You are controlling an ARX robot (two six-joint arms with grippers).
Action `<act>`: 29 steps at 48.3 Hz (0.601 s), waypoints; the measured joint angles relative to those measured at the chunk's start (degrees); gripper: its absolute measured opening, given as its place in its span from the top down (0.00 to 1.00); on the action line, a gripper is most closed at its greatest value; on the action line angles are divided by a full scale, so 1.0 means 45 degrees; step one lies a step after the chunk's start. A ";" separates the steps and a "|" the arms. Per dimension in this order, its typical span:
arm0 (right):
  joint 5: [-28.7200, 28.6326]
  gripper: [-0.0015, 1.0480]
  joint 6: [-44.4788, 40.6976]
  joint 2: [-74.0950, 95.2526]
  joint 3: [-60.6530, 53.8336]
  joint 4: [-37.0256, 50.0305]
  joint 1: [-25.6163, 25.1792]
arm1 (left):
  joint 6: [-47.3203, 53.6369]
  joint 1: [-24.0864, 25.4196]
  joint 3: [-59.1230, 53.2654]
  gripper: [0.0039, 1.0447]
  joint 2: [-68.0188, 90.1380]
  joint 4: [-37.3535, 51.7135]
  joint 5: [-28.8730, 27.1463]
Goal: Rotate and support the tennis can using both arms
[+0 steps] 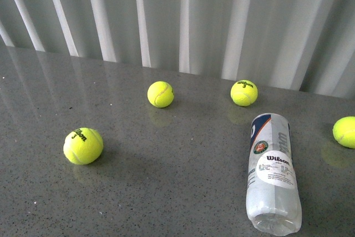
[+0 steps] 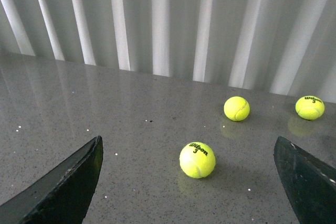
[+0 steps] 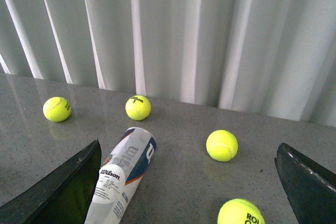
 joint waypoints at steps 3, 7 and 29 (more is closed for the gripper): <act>0.0000 0.07 0.0000 0.0000 0.0000 0.0000 0.0000 | 0.0000 0.0000 0.0000 0.06 0.0000 0.0000 0.0000; 0.0000 0.07 0.0000 0.0000 0.0000 0.0000 0.0000 | 0.0000 0.0000 0.0000 0.06 0.0000 0.0000 0.0000; 0.0000 0.07 0.0000 0.0000 0.0000 0.0000 0.0000 | 0.0000 0.0000 0.0000 0.06 0.0000 0.0000 0.0000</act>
